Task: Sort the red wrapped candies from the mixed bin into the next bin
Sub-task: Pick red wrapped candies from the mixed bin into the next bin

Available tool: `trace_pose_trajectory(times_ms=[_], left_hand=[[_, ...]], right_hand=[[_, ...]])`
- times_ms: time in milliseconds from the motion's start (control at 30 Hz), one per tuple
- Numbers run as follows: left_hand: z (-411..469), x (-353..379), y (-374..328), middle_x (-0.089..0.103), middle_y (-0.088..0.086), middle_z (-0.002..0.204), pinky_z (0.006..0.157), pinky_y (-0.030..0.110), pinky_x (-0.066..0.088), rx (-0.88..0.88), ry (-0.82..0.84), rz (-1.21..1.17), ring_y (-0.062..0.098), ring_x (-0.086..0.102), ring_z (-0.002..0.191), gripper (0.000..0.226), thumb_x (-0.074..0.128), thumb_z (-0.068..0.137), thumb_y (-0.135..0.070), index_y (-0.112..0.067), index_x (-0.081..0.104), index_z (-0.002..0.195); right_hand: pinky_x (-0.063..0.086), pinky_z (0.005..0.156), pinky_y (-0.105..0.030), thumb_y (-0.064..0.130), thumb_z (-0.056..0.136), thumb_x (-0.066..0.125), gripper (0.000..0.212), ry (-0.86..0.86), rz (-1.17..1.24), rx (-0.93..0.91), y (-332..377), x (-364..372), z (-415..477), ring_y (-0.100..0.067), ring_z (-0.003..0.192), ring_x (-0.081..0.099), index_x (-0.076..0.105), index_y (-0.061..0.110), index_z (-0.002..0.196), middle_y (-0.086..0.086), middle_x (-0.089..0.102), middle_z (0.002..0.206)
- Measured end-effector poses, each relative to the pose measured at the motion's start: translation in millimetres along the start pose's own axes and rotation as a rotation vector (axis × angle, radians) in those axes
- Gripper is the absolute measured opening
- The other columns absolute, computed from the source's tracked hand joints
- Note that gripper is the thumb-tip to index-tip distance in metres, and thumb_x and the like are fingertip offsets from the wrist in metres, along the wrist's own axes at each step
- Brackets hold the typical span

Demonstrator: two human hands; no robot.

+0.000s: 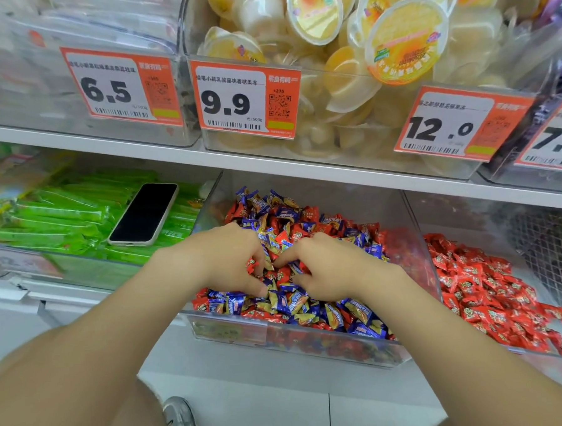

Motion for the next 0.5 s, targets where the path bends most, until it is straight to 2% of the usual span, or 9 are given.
trace_pose_trajectory(times_ms=[33, 67, 133, 233, 267, 333, 400, 433, 500], left_hand=[[-0.1, 0.2, -0.3, 0.065, -0.010, 0.107, 0.085, 0.039, 0.056, -0.010, 0.027, 0.028, 0.013, 0.055, 0.108, 0.039, 0.080, 0.077, -0.064, -0.037, 0.077, 0.105], [-0.3, 0.3, -1.6, 0.064, -0.009, 0.109, 0.084, 0.038, 0.055, -0.010, 0.043, 0.052, 0.014, 0.054, 0.112, 0.037, 0.083, 0.077, -0.060, -0.037, 0.077, 0.105], [0.9, -0.7, -4.9, 0.066, -0.011, 0.104, 0.082, 0.036, 0.054, 0.015, 0.038, 0.063, 0.014, 0.054, 0.111, 0.026, 0.084, 0.080, -0.049, -0.033, 0.078, 0.100], [0.1, -6.1, -7.7, 0.069, -0.016, 0.089, 0.083, 0.036, 0.054, 0.067, -0.032, -0.041, 0.007, 0.059, 0.095, 0.011, 0.076, 0.088, -0.040, -0.033, 0.079, 0.096], [-0.7, -9.3, -8.9, 0.068, -0.018, 0.085, 0.080, 0.031, 0.052, 0.083, -0.084, -0.097, 0.004, 0.060, 0.086, 0.010, 0.073, 0.090, -0.039, -0.033, 0.078, 0.097], [-3.6, -15.2, -13.5, 0.065, -0.019, 0.069, 0.063, 0.017, 0.043, 0.099, -0.191, -0.229, 0.000, 0.059, 0.064, 0.008, 0.068, 0.096, -0.039, -0.035, 0.073, 0.101], [-7.8, -19.5, -21.6, 0.064, -0.020, 0.060, 0.050, 0.012, 0.039, 0.119, -0.306, -0.392, 0.000, 0.058, 0.049, 0.006, 0.065, 0.100, -0.037, -0.034, 0.069, 0.104], [-10.0, -20.2, -27.2, 0.065, -0.020, 0.063, 0.051, 0.011, 0.039, 0.138, -0.364, -0.445, -0.002, 0.058, 0.049, 0.006, 0.064, 0.101, -0.037, -0.034, 0.068, 0.105], [-13.3, -17.7, -41.5, 0.066, -0.023, 0.073, 0.058, 0.013, 0.039, 0.189, -0.449, -0.479, -0.004, 0.061, 0.061, 0.005, 0.063, 0.102, -0.036, -0.035, 0.066, 0.106]], right_hand=[[0.046, 0.078, -0.038, 0.032, 0.104, 0.063, 0.036, -0.004, -0.018, 0.000, -0.5, 0.6, -0.4, -0.017, 0.112, 0.059, 0.065, 0.040, 0.139, 0.008, 0.065, 0.102], [0.044, 0.077, -0.037, 0.037, 0.103, 0.065, 0.029, -0.020, -0.021, 0.000, -0.9, 2.9, 0.4, -0.019, 0.115, 0.058, 0.070, 0.038, 0.132, 0.008, 0.065, 0.104], [0.043, 0.073, -0.034, 0.044, 0.100, 0.068, 0.016, -0.077, 0.020, -0.001, -1.3, 5.2, 1.9, -0.015, 0.099, 0.061, 0.077, 0.035, 0.110, 0.016, 0.063, 0.090], [0.051, 0.071, -0.035, 0.045, 0.096, 0.070, 0.019, -0.186, 0.185, 0.024, -5.9, 0.4, 2.1, -0.012, 0.072, 0.061, 0.074, 0.030, 0.085, 0.011, 0.064, 0.071], [0.052, 0.070, -0.031, 0.044, 0.097, 0.069, 0.020, -0.209, 0.246, 0.035, -7.8, -4.1, -0.9, -0.012, 0.066, 0.062, 0.073, 0.029, 0.083, 0.008, 0.066, 0.069], [0.040, 0.055, -0.013, 0.042, 0.101, 0.065, 0.019, -0.241, 0.358, 0.063, -11.7, -14.5, -10.9, -0.007, 0.052, 0.058, 0.071, 0.027, 0.090, 0.003, 0.066, 0.066], [0.034, 0.048, -0.014, 0.041, 0.105, 0.061, 0.018, -0.274, 0.473, 0.094, -14.8, -22.1, -24.3, -0.004, 0.044, 0.047, 0.068, 0.026, 0.098, 0.006, 0.059, 0.067], [0.034, 0.050, -0.018, 0.041, 0.106, 0.059, 0.018, -0.283, 0.540, 0.104, -16.2, -23.6, -30.7, -0.004, 0.044, 0.044, 0.067, 0.026, 0.097, 0.008, 0.057, 0.067], [0.037, 0.057, -0.032, 0.039, 0.108, 0.056, 0.023, -0.270, 0.689, 0.122, -16.4, -23.1, -41.1, -0.008, 0.051, 0.042, 0.066, 0.023, 0.095, 0.011, 0.055, 0.063]])
Point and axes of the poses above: each hand's wrist, its own z-axis towards the middle knuckle, its own x-axis out of the palm, y = z × x, the point moved 1 cm from there along z, towards the middle knuckle
